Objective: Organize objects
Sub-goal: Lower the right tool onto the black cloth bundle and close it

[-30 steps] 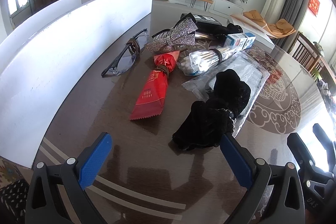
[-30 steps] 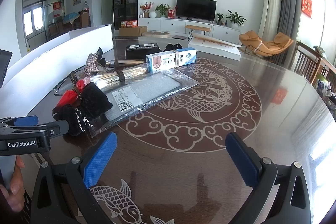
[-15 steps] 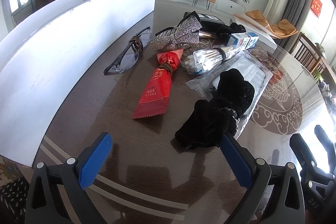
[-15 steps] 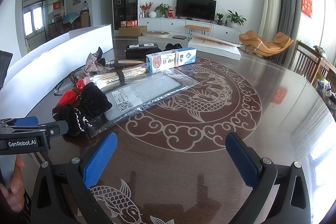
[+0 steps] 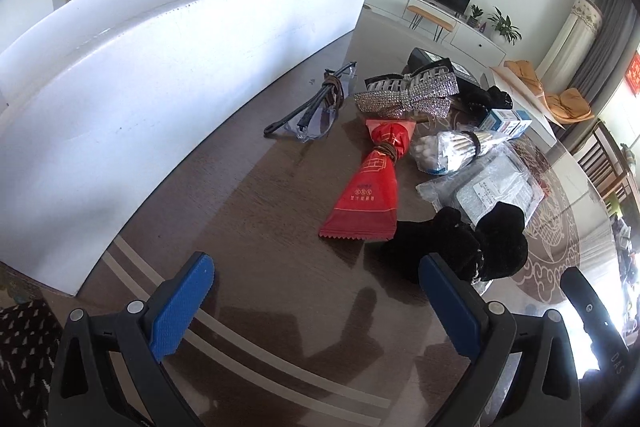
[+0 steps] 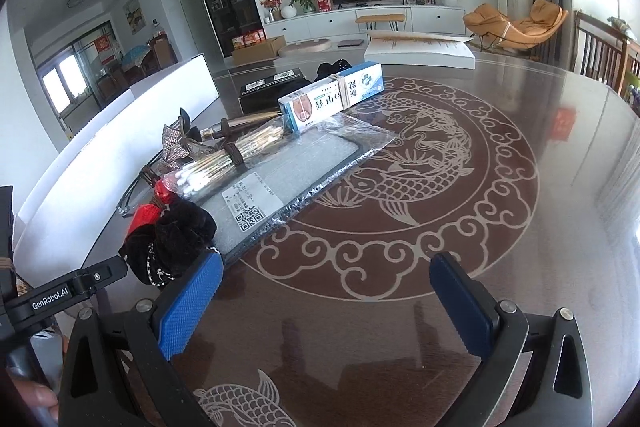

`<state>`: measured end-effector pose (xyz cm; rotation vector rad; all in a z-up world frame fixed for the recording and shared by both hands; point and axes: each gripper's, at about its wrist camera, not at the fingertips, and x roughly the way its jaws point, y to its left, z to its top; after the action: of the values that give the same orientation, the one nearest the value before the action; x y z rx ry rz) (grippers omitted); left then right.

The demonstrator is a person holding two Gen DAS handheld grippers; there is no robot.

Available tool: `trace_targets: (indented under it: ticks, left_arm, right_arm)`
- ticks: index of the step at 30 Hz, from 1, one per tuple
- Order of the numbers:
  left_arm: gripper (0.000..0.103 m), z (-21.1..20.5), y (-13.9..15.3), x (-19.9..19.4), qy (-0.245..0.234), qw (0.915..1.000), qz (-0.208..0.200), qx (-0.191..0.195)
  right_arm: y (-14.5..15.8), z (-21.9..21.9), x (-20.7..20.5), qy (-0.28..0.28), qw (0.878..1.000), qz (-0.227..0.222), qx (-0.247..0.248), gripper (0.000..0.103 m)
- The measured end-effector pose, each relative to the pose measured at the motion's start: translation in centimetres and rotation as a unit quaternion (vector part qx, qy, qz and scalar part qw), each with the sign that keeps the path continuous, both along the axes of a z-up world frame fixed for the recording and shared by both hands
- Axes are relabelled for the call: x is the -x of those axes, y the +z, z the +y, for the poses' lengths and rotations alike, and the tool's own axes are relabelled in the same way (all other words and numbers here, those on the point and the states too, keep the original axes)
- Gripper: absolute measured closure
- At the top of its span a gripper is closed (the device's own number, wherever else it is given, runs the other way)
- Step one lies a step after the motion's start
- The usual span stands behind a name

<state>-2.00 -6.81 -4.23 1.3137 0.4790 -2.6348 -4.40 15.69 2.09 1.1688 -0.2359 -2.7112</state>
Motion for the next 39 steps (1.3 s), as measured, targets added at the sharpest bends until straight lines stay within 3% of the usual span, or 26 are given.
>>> trace_targets:
  ticks: [3,9,13,16,19,22,26,27,29,31,33,36,39]
  left_arm:
    - [0.000,-1.2,0.5,-0.6,0.029,0.9994,0.017,-0.007]
    - [0.000,-2.7,0.3,-0.9,0.063,0.9969,0.022,-0.040]
    - [0.000,-3.2,0.2,-1.0,0.070,0.9959,0.021,-0.053]
    - [0.000,-3.3,0.1,-1.0,0.072,0.9955,0.017,-0.059]
    - [0.000,-3.4,0.0,-1.0,0.072,0.9950,0.015,-0.067]
    - [0.000,-3.5,-0.1,-1.1,0.075,0.9945,0.014,-0.071]
    - [0.000,-3.9,-0.1,-1.3,0.081,0.9936,0.015,-0.077]
    - [0.000,-4.0,-0.2,-1.3,0.083,0.9933,0.015,-0.079]
    - [0.000,-4.2,-0.3,-1.4,0.086,0.9929,0.012,-0.081]
    - [0.000,-4.3,-0.3,-1.4,0.088,0.9925,0.012,-0.084]
    - [0.000,-4.4,-0.4,-1.4,0.088,0.9921,0.011,-0.088]
    - [0.000,-4.2,-0.6,-1.2,0.084,0.9925,0.006,-0.088]
    - [0.000,-4.1,-0.4,-1.3,0.080,0.9931,0.011,-0.085]
  right_arm:
    - [0.7,-2.0,1.5,0.026,1.000,-0.005,0.005,0.000]
    - [0.0,-6.9,3.7,0.104,0.993,-0.017,-0.062,0.000]
    - [-0.6,-8.8,1.2,0.161,0.982,-0.030,-0.093,0.000]
    - [-0.8,-9.1,-1.6,0.203,0.974,-0.052,-0.087,0.000]
    - [0.3,-9.2,-3.0,0.231,0.966,-0.028,-0.113,0.000]
    - [1.4,-11.1,-2.6,0.306,0.935,0.020,-0.177,0.000]
    - [0.3,-15.1,-1.5,0.434,0.858,0.053,-0.268,0.000]
    - [-0.4,-15.9,-1.0,0.450,0.845,0.044,-0.286,0.000]
    - [-1.1,-16.8,-0.1,0.469,0.832,0.030,-0.295,0.001]
    - [-1.1,-17.1,0.4,0.470,0.834,0.019,-0.287,0.016]
    - [-1.4,-17.0,1.0,0.452,0.845,-0.006,-0.284,0.055]
    - [-1.3,-15.8,0.6,0.415,0.872,-0.021,-0.260,0.058]
    - [-0.5,-13.2,0.1,0.354,0.911,-0.047,-0.204,0.059]
